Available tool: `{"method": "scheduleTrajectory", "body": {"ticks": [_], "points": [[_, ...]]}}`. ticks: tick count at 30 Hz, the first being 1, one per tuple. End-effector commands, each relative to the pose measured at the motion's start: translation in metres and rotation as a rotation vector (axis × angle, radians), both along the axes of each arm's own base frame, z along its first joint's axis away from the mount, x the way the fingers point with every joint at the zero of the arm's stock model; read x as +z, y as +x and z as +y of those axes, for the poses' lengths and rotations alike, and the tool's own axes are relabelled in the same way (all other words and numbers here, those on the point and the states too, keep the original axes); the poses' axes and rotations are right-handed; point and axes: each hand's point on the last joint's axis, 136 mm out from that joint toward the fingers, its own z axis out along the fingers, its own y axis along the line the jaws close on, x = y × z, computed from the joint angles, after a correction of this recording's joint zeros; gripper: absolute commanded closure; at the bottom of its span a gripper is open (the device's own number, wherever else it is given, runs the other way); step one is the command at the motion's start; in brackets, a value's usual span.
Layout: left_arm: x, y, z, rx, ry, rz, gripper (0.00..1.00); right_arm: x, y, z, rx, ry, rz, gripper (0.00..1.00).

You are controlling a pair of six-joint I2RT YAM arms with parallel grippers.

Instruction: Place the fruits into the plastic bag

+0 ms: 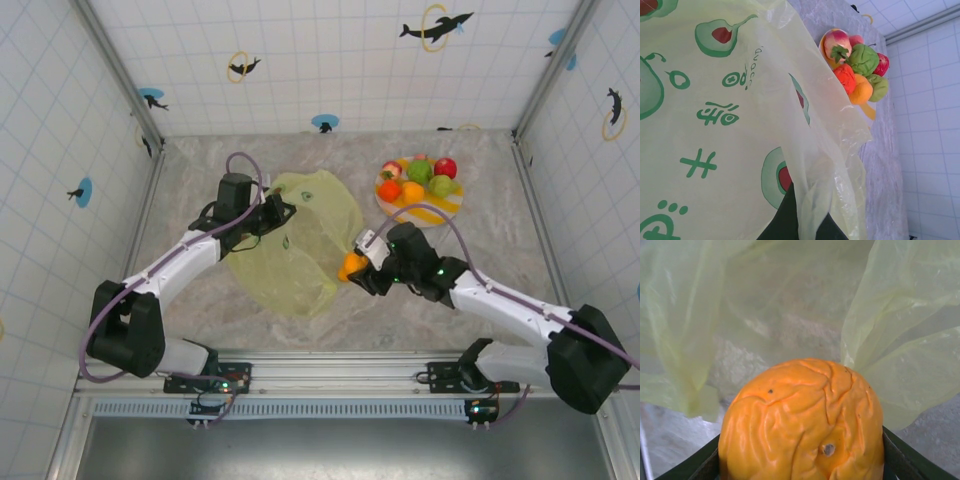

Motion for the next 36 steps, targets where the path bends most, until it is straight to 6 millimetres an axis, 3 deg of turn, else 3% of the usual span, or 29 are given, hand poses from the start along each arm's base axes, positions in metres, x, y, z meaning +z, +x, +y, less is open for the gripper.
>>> {"method": "scheduleTrajectory", "body": {"ticks": [1,7,12,18,26,30,36], "points": [[0.006,-0.005,-0.003,-0.009,-0.034,0.004,1.00,-0.023,0.001,-0.002,0.019,-0.122,-0.081,0.51],[0.006,-0.010,-0.010,-0.023,-0.045,0.015,1.00,-0.036,0.002,0.022,0.063,-0.147,-0.115,0.52],[0.004,-0.015,-0.018,-0.047,-0.053,0.030,1.00,-0.031,0.026,0.035,-0.037,-0.098,-0.182,0.54],[0.022,-0.033,-0.046,-0.135,-0.136,0.034,1.00,-0.024,0.058,0.025,-0.229,0.016,-0.170,0.55],[0.062,-0.050,-0.080,-0.229,-0.252,-0.004,1.00,-0.001,0.061,-0.013,-0.391,0.195,-0.093,0.54],[0.063,-0.054,-0.093,-0.261,-0.290,0.011,1.00,-0.007,0.061,-0.026,-0.465,0.260,0.003,0.54],[0.052,-0.058,-0.114,-0.309,-0.301,0.038,1.00,-0.025,0.062,-0.019,-0.550,0.305,0.155,0.53]]}}
